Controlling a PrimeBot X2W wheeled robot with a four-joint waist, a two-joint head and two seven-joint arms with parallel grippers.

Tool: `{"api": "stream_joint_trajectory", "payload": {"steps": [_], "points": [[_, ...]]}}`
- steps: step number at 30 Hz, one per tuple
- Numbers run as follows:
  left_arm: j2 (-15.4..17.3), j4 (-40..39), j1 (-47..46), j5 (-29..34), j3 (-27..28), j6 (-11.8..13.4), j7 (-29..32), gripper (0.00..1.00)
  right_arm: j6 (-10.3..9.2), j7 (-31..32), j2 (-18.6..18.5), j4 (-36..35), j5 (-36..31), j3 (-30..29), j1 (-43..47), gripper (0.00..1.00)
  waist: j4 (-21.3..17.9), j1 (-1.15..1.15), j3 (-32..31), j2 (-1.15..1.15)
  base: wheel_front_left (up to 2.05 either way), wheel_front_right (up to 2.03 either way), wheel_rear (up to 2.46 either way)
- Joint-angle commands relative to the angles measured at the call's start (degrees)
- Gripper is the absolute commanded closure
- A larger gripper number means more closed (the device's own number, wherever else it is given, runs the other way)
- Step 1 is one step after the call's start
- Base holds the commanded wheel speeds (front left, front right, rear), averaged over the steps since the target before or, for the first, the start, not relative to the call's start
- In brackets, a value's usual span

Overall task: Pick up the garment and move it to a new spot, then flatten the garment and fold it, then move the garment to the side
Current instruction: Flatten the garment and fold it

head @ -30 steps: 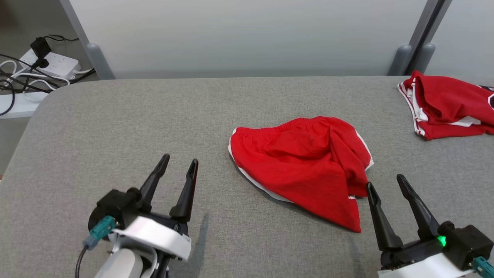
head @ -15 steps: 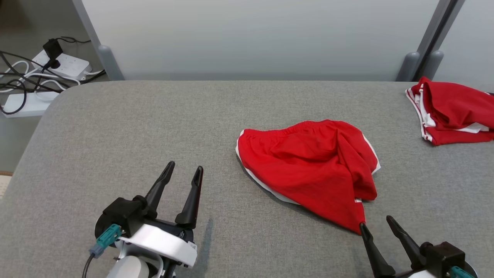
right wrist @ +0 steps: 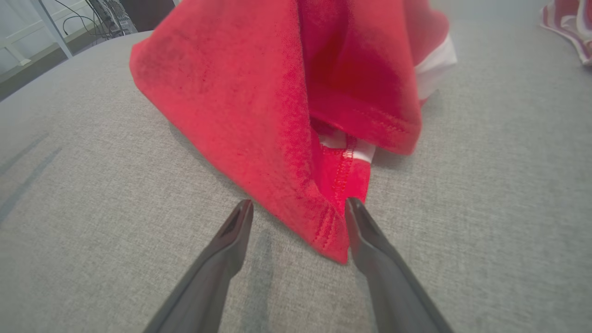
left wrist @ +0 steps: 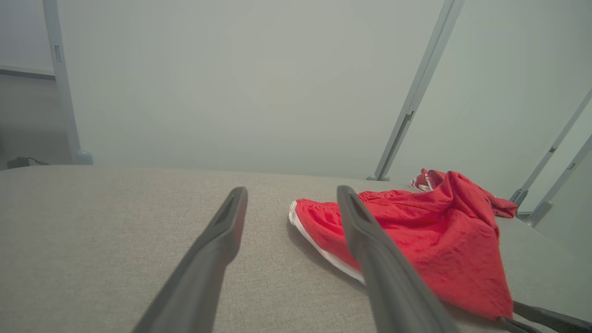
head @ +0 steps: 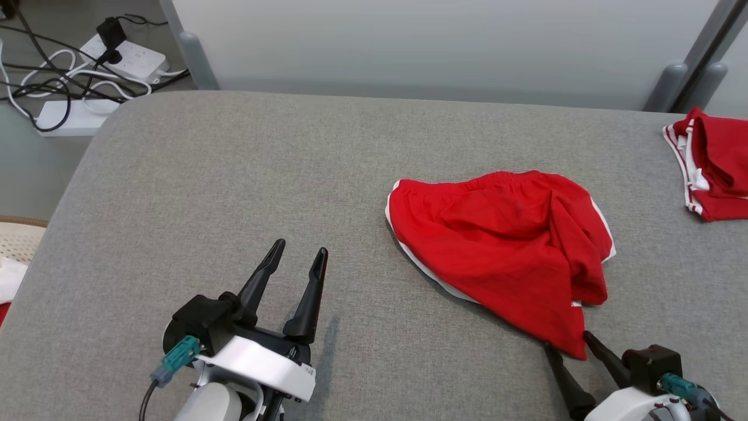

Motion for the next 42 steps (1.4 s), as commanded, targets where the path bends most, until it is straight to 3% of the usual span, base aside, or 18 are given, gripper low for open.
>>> {"api": "stream_joint_trajectory", "payload": {"steps": [1,2,3,4,5,11,18,23,26,30,34,42], "points": [[0.0,-1.1,-2.8,0.6,2.1,-0.5,-0.5,0.00,0.18,-0.4,-1.0,-0.4,0.1,1.1,-1.9,0.00,0.4,0.00,0.4,0.00,0.00,0.00,0.00],[-0.2,-1.1,-2.8,0.7,2.3,-0.6,-0.5,0.00,0.18,-0.7,-1.1,0.4,-0.4,1.0,-2.5,0.06,0.5,0.00,0.5,0.00,0.00,0.00,0.00],[-0.3,-1.1,-2.8,0.8,2.5,-0.7,-0.5,0.00,0.18,-1.0,-0.9,1.3,-0.7,0.7,-3.0,0.56,0.5,0.00,0.7,0.00,0.00,0.00,0.00],[-0.5,-1.1,-2.8,0.8,2.7,-0.8,-0.5,0.00,0.18,-1.5,-0.7,2.2,-1.2,0.1,-3.7,0.84,0.5,0.00,0.8,0.00,0.00,0.00,0.00],[-0.6,-1.1,-2.8,0.9,3.0,-0.8,-0.5,0.00,0.18,-1.6,-0.5,3.1,-1.7,-0.1,-4.3,1.00,0.4,0.00,0.9,0.00,0.00,0.00,0.00],[-1.2,-0.9,-2.9,1.6,4.3,-1.2,-0.5,0.00,0.18,-3.9,-0.3,2.3,-3.3,-0.6,-7.8,1.00,-1.0,0.00,0.8,0.00,0.00,0.00,0.00],[-1.4,-0.6,-2.5,2.4,5.4,-1.7,-0.5,0.00,0.18,-5.5,-3.3,-15.3,-5.7,-4.2,-7.0,1.00,-3.2,0.00,0.3,0.00,0.00,0.00,0.00],[-1.7,-0.4,-2.7,2.9,5.7,-2.0,-0.5,0.00,0.18,-1.5,-3.8,-28.2,-9.3,-10.5,-3.5,1.00,-3.7,0.00,0.3,0.00,0.00,0.00,0.00],[-1.9,-0.5,-2.8,3.1,5.8,-2.1,-0.5,0.00,0.18,2.4,-2.9,-31.7,-10.7,-15.2,-0.8,1.00,-3.7,0.00,0.3,0.00,0.00,0.00,0.00],[-2.1,-0.6,-3.2,3.2,5.6,-2.3,-0.5,0.00,0.18,7.5,-0.3,-27.1,-11.8,-22.2,0.9,1.00,-3.3,0.00,0.8,0.00,0.00,0.00,0.00],[-2.2,-0.6,-3.5,3.2,5.2,-2.5,-0.5,0.00,0.18,8.5,0.3,-20.0,-11.4,-23.3,-1.2,1.00,-3.1,0.00,1.4,0.00,0.00,0.00,0.00],[-1.8,1.4,-5.0,3.1,0.8,-2.8,-0.5,0.00,0.18,-0.5,-0.4,3.7,-10.6,-24.3,-14.8,1.00,-1.8,0.00,2.7,0.00,0.00,0.00,0.00]]}}
